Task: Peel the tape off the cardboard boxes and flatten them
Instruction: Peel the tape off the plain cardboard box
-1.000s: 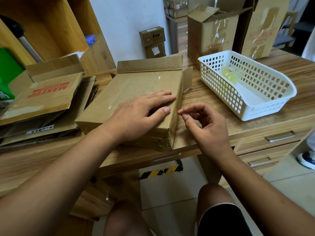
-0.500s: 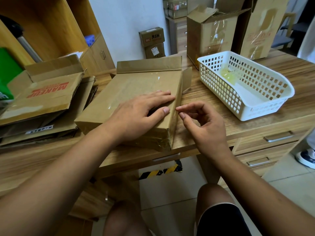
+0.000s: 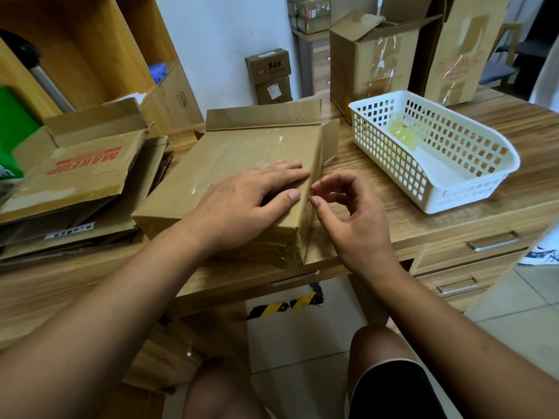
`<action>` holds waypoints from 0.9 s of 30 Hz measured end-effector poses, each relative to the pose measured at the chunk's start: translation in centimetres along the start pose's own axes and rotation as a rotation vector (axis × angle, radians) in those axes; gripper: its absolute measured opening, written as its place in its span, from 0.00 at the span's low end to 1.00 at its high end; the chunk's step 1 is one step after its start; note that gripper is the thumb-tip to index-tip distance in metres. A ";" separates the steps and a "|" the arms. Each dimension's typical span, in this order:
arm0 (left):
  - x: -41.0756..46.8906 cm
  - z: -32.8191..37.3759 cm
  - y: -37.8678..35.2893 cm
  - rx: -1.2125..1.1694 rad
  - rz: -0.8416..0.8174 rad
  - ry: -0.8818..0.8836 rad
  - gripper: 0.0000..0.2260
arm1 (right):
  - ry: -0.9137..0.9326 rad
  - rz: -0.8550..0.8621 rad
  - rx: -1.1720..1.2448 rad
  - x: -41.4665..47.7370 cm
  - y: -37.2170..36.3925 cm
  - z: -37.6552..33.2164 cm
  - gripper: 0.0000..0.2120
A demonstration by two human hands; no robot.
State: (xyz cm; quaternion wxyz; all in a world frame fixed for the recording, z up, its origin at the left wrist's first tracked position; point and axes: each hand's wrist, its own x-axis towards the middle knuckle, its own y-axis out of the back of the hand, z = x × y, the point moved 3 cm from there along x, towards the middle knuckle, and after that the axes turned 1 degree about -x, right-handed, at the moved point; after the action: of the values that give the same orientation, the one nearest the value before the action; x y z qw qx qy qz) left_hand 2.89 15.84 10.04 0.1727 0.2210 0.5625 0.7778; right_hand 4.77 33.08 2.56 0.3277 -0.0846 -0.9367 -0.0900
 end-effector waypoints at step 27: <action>0.0 -0.1 0.0 -0.003 -0.010 0.004 0.23 | 0.056 -0.038 -0.190 -0.4 0.3 0.0 0.13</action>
State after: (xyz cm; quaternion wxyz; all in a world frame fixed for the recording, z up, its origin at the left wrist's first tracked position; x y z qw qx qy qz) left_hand 2.85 15.78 10.04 0.1757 0.2165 0.5629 0.7781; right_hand 5.16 33.35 2.35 0.3424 -0.0949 -0.9158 -0.1873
